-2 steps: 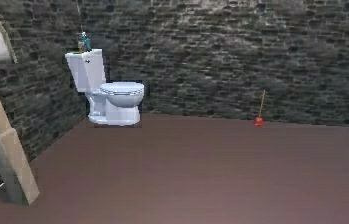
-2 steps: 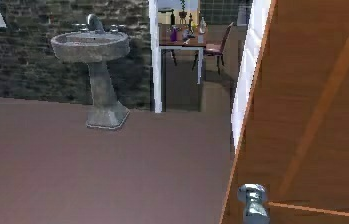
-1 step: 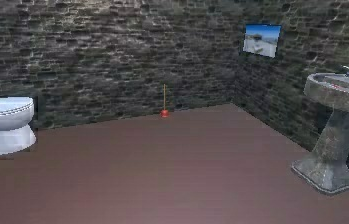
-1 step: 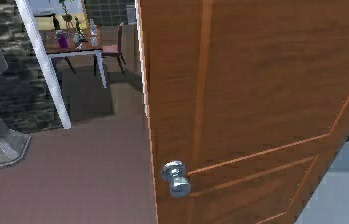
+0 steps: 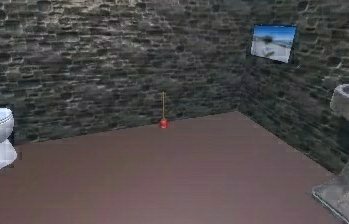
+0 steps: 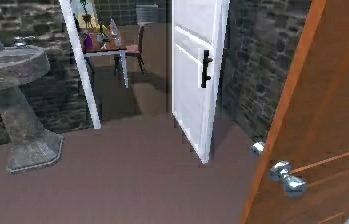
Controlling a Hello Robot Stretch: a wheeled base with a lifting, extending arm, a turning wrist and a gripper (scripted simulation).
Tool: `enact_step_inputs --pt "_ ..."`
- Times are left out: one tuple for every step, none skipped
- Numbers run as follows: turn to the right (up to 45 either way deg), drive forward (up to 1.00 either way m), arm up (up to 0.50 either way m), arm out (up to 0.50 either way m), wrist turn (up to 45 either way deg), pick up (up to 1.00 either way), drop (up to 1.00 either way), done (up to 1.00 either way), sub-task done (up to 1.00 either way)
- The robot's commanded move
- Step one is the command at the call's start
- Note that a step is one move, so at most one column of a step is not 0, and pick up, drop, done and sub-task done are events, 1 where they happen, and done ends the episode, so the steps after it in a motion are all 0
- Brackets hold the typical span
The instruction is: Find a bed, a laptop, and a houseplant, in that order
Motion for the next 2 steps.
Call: enact_step_inputs --pt "45.0 0.0 0.0 0.0 0.0 0.0 0.0 0.0 0.0" --pt "18.0 0.0 0.0 0.0 0.0 0.0 0.0 0.0 0.0"
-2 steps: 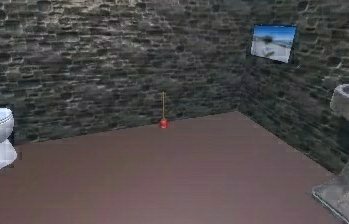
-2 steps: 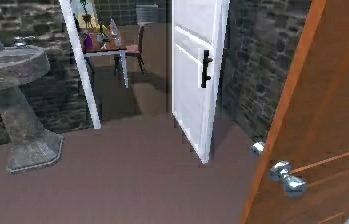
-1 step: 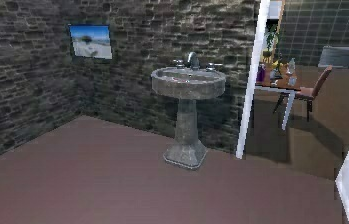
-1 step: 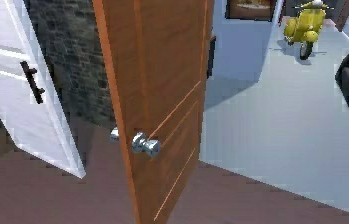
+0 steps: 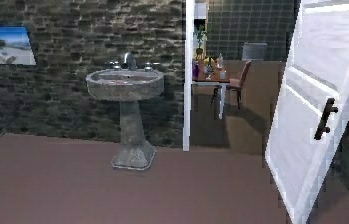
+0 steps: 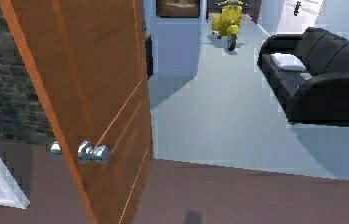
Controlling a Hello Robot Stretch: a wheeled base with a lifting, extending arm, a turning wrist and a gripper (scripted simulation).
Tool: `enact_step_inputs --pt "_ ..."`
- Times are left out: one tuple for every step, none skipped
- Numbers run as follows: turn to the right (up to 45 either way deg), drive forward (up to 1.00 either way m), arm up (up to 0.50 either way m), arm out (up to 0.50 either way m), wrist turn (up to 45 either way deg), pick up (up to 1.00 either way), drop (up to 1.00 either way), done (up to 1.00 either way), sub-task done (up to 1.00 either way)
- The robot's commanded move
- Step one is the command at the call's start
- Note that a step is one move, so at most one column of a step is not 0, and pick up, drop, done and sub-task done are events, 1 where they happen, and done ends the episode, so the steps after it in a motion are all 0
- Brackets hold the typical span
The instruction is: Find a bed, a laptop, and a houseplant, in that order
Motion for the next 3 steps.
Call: enact_step_inputs --pt "0.0 0.2 0.0 0.0 0.0 0.0 0.0 0.0 0.0" --pt "18.0 0.0 0.0 0.0 0.0 0.0 0.0 0.0 0.0" --pt "0.0 1.0 0.0 0.0 0.0 0.0 0.0 0.0 0.0"
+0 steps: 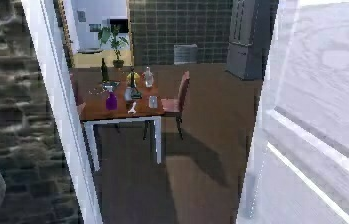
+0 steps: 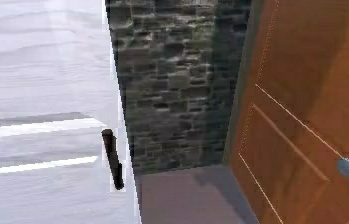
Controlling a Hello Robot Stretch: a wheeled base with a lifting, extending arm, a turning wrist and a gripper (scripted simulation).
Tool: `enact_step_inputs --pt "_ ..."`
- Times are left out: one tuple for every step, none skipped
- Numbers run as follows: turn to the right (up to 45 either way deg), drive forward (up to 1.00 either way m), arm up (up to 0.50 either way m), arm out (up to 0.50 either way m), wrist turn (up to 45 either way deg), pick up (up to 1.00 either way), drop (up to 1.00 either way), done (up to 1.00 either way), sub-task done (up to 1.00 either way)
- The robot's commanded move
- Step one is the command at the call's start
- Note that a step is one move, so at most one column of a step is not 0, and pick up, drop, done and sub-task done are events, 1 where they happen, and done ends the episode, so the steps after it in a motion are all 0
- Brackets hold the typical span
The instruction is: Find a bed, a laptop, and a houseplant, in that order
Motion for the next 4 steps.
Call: enact_step_inputs --pt "0.0 1.0 0.0 0.0 0.0 0.0 0.0 0.0 0.0" --pt "15.0 0.0 0.0 0.0 0.0 0.0 0.0 0.0 0.0" --pt "0.0 0.15 0.0 0.0 0.0 0.0 0.0 0.0 0.0" --pt "12.0 0.0 0.0 0.0 0.0 0.0 0.0 0.0 0.0"
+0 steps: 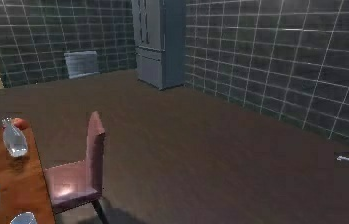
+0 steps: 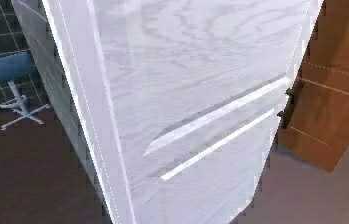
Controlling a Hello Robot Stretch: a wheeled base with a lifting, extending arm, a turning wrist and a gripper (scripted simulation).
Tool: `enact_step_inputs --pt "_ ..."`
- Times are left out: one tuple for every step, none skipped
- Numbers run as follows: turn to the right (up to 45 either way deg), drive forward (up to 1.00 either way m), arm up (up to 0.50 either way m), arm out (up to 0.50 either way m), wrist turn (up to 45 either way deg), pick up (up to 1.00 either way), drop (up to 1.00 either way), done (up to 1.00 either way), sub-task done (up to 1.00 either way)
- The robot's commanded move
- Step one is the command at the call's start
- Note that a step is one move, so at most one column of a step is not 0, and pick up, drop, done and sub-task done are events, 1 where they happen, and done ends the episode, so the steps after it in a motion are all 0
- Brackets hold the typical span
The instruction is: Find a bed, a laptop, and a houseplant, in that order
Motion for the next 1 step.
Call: enact_step_inputs --pt "0.0 1.0 0.0 0.0 0.0 0.0 0.0 0.0 0.0"
